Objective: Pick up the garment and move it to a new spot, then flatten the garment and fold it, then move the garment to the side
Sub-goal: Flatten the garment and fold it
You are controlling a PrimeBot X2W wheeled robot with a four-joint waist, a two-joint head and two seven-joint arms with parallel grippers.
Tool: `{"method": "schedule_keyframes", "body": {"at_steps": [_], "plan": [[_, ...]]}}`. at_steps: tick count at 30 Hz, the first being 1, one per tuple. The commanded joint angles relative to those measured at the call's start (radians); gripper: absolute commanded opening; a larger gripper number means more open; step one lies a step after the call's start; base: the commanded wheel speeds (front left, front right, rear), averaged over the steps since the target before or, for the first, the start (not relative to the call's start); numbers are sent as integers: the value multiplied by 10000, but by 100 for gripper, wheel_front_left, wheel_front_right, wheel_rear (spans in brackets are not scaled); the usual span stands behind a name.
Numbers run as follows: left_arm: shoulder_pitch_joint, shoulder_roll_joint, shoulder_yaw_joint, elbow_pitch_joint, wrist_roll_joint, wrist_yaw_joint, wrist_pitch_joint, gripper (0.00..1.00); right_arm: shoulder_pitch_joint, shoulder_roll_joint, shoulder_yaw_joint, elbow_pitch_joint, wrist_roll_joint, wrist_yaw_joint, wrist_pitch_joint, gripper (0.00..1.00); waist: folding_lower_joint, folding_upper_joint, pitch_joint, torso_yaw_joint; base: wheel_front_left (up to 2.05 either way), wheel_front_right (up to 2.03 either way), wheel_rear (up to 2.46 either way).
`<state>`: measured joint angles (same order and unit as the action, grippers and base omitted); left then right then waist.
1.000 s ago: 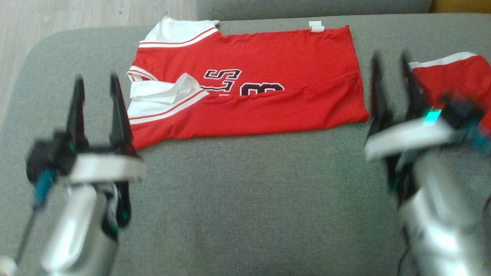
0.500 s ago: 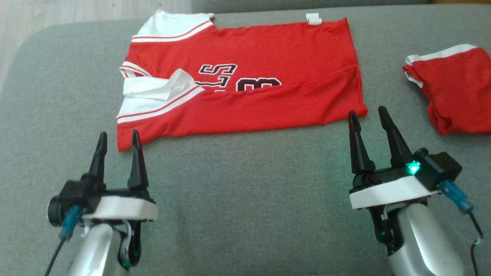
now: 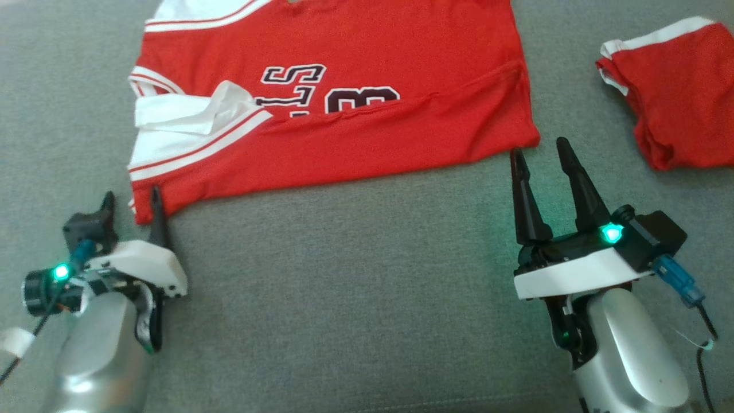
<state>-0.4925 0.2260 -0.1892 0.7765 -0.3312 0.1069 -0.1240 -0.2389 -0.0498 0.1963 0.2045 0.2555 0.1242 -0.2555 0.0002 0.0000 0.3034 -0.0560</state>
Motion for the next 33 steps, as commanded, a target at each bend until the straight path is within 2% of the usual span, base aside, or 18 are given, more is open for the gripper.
{"method": "schedule_keyframes", "body": {"at_steps": [1,4,9,11,12,15,21,26,33], "plan": [[-396,421,436,-1,43,119,62,100,-274,-6,274,-363,89,65,-62,100,-2,0,115,-106,0,0,0],[-567,474,389,610,41,192,423,100,-262,-5,301,-395,120,65,-62,100,-2,0,167,-156,0,0,0],[-668,455,85,1267,4,-319,919,100,-245,-5,357,-388,177,65,-62,100,-2,0,134,-195,0,0,0],[-685,400,-42,1464,-5,-504,1081,18,-256,-5,376,-356,194,65,-62,100,-2,0,78,-185,0,0,0],[-694,377,-105,1530,2,-577,1125,0,-264,-5,389,-341,197,65,-62,100,-2,0,46,-181,0,0,0],[-710,330,-193,1628,-9,-695,998,0,-291,-5,446,-303,202,65,-62,100,-2,0,-65,-169,0,0,0],[-795,205,-195,1258,-60,-727,-13,0,-238,-5,281,-61,86,65,-62,100,-2,0,-386,-97,0,0,0],[-948,175,-290,415,30,-911,-978,0,-295,-5,-402,901,-404,65,41,100,-2,0,-547,94,0,0,0],[-928,143,-437,-1219,331,-989,-1345,0,-1016,-5,-1123,1650,-1465,65,972,100,-2,0,-436,431,0,0,0]]}}
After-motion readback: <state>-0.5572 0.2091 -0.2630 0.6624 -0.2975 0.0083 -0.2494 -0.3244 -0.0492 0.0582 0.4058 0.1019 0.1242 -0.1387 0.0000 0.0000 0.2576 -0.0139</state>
